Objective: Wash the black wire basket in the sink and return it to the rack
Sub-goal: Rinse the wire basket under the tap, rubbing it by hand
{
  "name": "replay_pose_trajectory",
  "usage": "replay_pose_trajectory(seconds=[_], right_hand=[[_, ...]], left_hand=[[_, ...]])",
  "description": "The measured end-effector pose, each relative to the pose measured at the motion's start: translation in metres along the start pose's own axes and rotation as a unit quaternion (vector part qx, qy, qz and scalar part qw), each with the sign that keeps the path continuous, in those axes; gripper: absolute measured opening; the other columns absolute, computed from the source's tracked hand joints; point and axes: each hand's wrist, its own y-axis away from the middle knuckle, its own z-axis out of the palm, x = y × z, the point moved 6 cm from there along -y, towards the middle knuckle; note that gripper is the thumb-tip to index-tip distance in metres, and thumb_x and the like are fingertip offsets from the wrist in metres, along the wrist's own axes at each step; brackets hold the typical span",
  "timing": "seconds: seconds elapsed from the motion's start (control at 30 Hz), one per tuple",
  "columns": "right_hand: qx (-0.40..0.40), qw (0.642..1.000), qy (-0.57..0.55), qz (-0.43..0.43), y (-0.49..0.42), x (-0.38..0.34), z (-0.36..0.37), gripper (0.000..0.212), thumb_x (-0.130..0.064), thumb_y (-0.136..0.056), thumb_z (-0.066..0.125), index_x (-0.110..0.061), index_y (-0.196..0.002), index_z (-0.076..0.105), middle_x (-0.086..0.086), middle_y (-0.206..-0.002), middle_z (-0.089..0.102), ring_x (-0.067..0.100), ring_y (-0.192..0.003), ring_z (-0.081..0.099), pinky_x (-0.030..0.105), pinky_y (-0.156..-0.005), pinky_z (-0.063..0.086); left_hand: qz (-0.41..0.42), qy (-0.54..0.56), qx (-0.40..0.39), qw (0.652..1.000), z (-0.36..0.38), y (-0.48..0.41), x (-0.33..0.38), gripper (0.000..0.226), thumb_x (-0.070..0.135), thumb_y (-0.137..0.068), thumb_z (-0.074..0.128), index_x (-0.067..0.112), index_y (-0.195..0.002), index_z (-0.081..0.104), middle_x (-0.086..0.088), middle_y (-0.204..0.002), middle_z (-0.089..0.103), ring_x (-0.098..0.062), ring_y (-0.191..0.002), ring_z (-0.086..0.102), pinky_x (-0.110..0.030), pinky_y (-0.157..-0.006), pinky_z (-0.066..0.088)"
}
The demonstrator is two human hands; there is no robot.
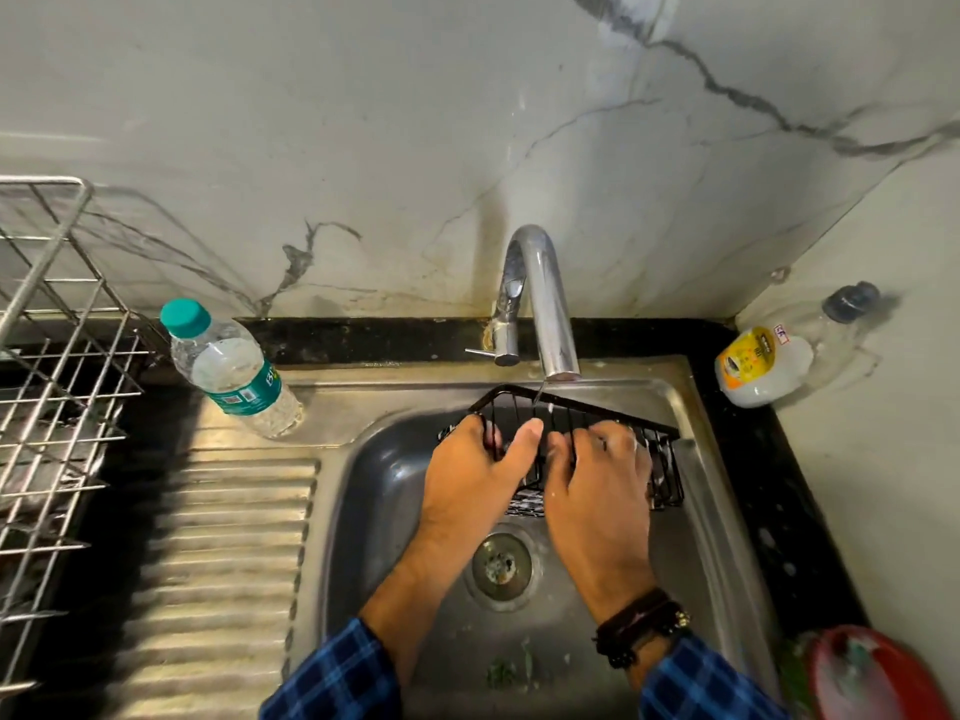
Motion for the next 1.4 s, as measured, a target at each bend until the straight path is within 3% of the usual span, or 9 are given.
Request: replay_pose_trajectory(seconds=[0.13, 0.37, 0.5, 0.63, 0.73, 0.93, 1.0, 1.1, 1.4], right_hand=[[0.043, 0.995, 0.082, -0.044, 0.003, -0.013, -0.009, 0.055, -0.036, -0.102, 0.033, -0.02, -0.155, 0.027, 0.009, -0.162, 0.023, 0.035, -0.151, 0.015, 0.056, -0.12, 0.015], [-0.053, 0.926, 0.176, -0.33, 0.012, -0.038, 0.012, 0.062, -0.044, -0.103, 0.025, -0.018, -0.158, 0.013, 0.002, -0.166, 0.011, 0.021, -0.154, 0.007, 0.048, -0.12, 0.011], [-0.016, 0.956, 0.18, -0.232, -0.013, 0.001, -0.004, 0.062, -0.05, -0.102, 0.016, -0.027, -0.157, 0.002, 0.002, -0.166, 0.006, 0.023, -0.153, 0.001, 0.051, -0.122, 0.007], [-0.019, 0.992, 0.115, -0.041, -0.018, 0.03, -0.007, 0.07, -0.063, -0.098, 0.008, -0.028, -0.159, -0.001, 0.003, -0.167, -0.004, 0.027, -0.152, -0.01, 0.062, -0.119, 0.007], [-0.043, 0.997, 0.013, -0.066, -0.006, -0.015, 0.014, 0.066, -0.058, -0.098, 0.013, -0.027, -0.157, 0.016, 0.007, -0.166, 0.01, 0.03, -0.152, -0.006, 0.063, -0.118, 0.0], [-0.063, 0.962, -0.038, -0.263, -0.008, -0.056, 0.021, 0.053, -0.046, -0.102, 0.018, -0.024, -0.139, 0.049, -0.008, -0.135, 0.056, 0.008, -0.128, 0.045, 0.039, -0.116, 0.026], [-0.023, 0.975, -0.045, -0.217, -0.026, -0.02, 0.015, 0.043, -0.045, -0.104, 0.021, -0.028, -0.1, 0.06, -0.01, -0.095, 0.063, 0.005, -0.088, 0.057, 0.025, -0.087, 0.041], [-0.025, 0.992, -0.072, -0.102, -0.044, 0.032, 0.01, 0.045, -0.045, -0.103, 0.025, -0.028, -0.064, 0.039, -0.01, -0.059, 0.045, 0.003, -0.053, 0.043, 0.016, -0.054, 0.026], [-0.039, 0.961, -0.03, -0.272, -0.021, -0.047, 0.012, 0.026, -0.045, -0.101, 0.019, -0.032, -0.086, 0.037, -0.013, -0.067, 0.044, 0.005, -0.059, 0.042, 0.019, -0.057, 0.028]], left_hand=[[-0.007, 0.092, -0.04, 0.995, 0.007, -0.005, 0.001, 0.058, 0.067, -0.074, 0.065, 0.013, -0.094, 0.07, -0.006, -0.084, 0.075, -0.023, -0.079, 0.072, -0.045, -0.074, 0.06], [-0.074, 0.302, 0.012, 0.95, -0.007, -0.009, -0.013, 0.044, 0.037, -0.105, 0.042, 0.011, -0.087, 0.073, -0.001, -0.077, 0.076, -0.011, -0.074, 0.073, -0.022, -0.067, 0.056], [-0.093, 0.359, 0.05, 0.927, -0.021, -0.004, -0.023, 0.043, 0.033, -0.106, 0.043, 0.015, -0.07, 0.06, 0.007, -0.053, 0.057, -0.007, -0.049, 0.052, -0.024, -0.052, 0.044], [-0.076, 0.319, 0.068, 0.942, -0.031, -0.001, -0.043, 0.045, 0.037, -0.105, 0.044, 0.019, -0.068, 0.062, 0.001, -0.064, 0.062, -0.016, -0.061, 0.056, -0.033, -0.061, 0.047], [-0.015, 0.218, 0.045, 0.975, -0.019, 0.006, -0.039, 0.05, 0.045, -0.104, 0.044, 0.016, -0.068, 0.062, -0.001, -0.065, 0.063, -0.022, -0.061, 0.058, -0.037, -0.063, 0.049], [-0.04, 0.241, 0.058, 0.968, -0.03, 0.011, -0.049, 0.052, 0.05, -0.1, 0.046, 0.006, -0.088, 0.069, -0.028, -0.084, 0.069, -0.039, -0.076, 0.069, -0.063, -0.075, 0.056], [-0.04, 0.249, 0.07, 0.965, -0.039, 0.01, -0.049, 0.064, 0.063, -0.091, 0.048, 0.001, -0.09, 0.064, -0.033, -0.087, 0.066, -0.04, -0.074, 0.065, -0.062, -0.073, 0.054], [-0.03, 0.25, 0.081, 0.964, -0.054, 0.004, -0.05, 0.08, 0.069, -0.089, 0.048, -0.01, -0.095, 0.058, -0.022, -0.08, 0.063, -0.026, -0.076, 0.055, -0.043, -0.069, 0.046], [0.029, 0.103, 0.049, 0.993, -0.025, 0.005, -0.024, 0.05, 0.038, -0.104, 0.044, 0.021, -0.058, 0.052, 0.007, -0.052, 0.049, -0.006, -0.05, 0.043, -0.029, -0.054, 0.034]])
